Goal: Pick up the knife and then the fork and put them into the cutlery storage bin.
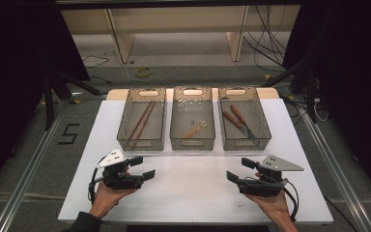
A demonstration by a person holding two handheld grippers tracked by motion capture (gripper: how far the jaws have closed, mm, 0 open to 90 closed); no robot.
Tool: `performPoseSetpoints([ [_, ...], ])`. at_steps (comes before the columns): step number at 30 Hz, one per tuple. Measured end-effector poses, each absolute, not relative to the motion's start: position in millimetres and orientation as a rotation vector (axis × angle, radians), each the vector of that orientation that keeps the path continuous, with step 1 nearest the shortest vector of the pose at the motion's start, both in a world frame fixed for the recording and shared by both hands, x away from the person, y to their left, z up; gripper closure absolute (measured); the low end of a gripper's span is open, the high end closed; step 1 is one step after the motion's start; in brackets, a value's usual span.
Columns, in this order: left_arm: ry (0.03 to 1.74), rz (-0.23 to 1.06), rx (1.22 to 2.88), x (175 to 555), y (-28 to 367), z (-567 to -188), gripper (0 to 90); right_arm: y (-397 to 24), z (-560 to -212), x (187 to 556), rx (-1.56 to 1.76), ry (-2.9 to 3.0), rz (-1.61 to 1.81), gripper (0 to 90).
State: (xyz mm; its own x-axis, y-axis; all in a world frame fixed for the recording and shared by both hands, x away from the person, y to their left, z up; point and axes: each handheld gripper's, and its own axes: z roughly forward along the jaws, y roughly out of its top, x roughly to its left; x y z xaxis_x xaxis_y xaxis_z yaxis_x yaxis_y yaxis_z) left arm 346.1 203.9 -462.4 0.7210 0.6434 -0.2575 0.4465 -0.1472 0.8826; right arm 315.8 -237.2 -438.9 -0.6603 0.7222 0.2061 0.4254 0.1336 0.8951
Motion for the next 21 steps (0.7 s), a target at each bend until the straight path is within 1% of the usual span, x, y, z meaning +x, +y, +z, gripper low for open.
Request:
performPoseSetpoints([
  [21, 0.861, 0.216, 1.786, 346.3, 204.0, -462.6, 20.6, -241.8, -441.1, 311.3, 1.135, 2.115, 1.547, 21.2],
])
